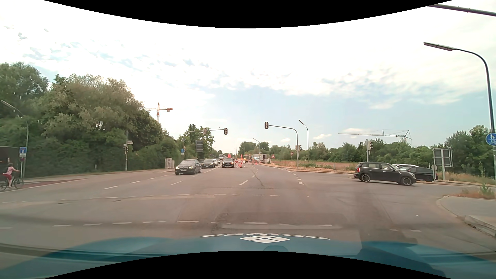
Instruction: Follow the waypoints while adhering to traffic rules and regulations
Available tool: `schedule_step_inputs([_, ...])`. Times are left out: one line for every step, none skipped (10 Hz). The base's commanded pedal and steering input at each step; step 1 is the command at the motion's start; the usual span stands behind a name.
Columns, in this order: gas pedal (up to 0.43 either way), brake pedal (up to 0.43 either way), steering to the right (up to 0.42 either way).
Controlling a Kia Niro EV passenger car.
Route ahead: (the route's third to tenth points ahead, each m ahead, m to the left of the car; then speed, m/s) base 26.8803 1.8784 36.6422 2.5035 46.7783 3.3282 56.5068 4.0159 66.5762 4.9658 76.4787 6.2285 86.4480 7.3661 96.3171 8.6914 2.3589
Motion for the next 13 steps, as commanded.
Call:
schedule_step_inputs([0.61, 0.0, 0.001])
schedule_step_inputs([0.642, 0.0, 0.011])
schedule_step_inputs([0.642, 0.0, 0.02])
schedule_step_inputs([0.642, 0.0, 0.029])
schedule_step_inputs([0.642, 0.0, 0.038])
schedule_step_inputs([0.642, 0.0, 0.045])
schedule_step_inputs([0.642, 0.0, 0.052])
schedule_step_inputs([0.642, 0.0, 0.057])
schedule_step_inputs([0.642, 0.0, 0.061])
schedule_step_inputs([0.642, 0.0, 0.062])
schedule_step_inputs([0.661, 0.0, 0.063])
schedule_step_inputs([0.681, 0.0, 0.063])
schedule_step_inputs([0.681, 0.0, 0.063])
